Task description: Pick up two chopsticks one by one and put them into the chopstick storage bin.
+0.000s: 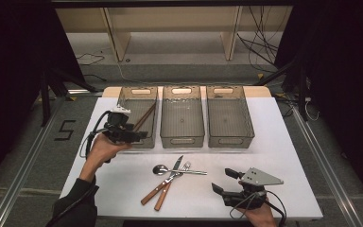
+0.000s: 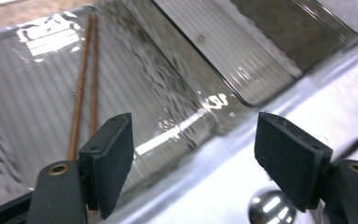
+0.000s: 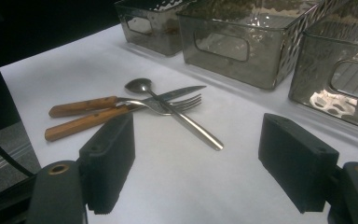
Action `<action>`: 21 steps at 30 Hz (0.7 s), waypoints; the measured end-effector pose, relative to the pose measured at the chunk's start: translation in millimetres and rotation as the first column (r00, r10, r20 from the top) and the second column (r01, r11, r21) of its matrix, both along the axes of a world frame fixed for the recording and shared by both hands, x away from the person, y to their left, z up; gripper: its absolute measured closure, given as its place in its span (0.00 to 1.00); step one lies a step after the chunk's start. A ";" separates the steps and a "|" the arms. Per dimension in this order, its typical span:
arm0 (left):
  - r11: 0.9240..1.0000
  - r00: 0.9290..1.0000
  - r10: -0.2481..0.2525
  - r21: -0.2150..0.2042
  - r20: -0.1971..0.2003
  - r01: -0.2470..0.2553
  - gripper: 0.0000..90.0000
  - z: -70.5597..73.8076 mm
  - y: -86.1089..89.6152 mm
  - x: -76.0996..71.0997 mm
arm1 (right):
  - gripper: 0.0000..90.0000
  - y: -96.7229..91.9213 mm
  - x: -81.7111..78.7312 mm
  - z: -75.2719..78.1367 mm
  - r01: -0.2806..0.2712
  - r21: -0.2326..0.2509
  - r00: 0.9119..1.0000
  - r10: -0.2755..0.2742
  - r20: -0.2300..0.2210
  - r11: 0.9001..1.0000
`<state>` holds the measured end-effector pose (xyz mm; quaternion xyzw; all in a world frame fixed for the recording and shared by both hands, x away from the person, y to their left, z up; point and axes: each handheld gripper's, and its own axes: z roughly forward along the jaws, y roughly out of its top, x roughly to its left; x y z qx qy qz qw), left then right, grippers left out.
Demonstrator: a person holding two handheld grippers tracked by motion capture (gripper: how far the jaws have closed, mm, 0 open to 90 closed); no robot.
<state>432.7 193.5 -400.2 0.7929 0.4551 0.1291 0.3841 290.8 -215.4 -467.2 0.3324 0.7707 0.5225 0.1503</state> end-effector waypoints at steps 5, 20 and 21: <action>1.000 1.000 -0.011 -0.021 0.023 0.011 0.29 -7.5 -3.3 -13.9 | 0.31 0.8 0.4 -0.3 -0.002 -0.001 1.000 0.002 -0.001 1.000; 0.999 0.999 -0.017 -0.041 0.049 0.019 0.27 -23.0 -0.9 -40.6 | 0.31 4.8 -0.5 0.2 -0.023 -0.009 1.000 0.023 -0.003 1.000; 0.999 0.999 -0.017 -0.045 0.049 0.020 0.27 -23.5 -0.9 -42.7 | 0.31 5.3 -0.4 0.5 -0.024 -0.009 1.000 0.024 -0.002 1.000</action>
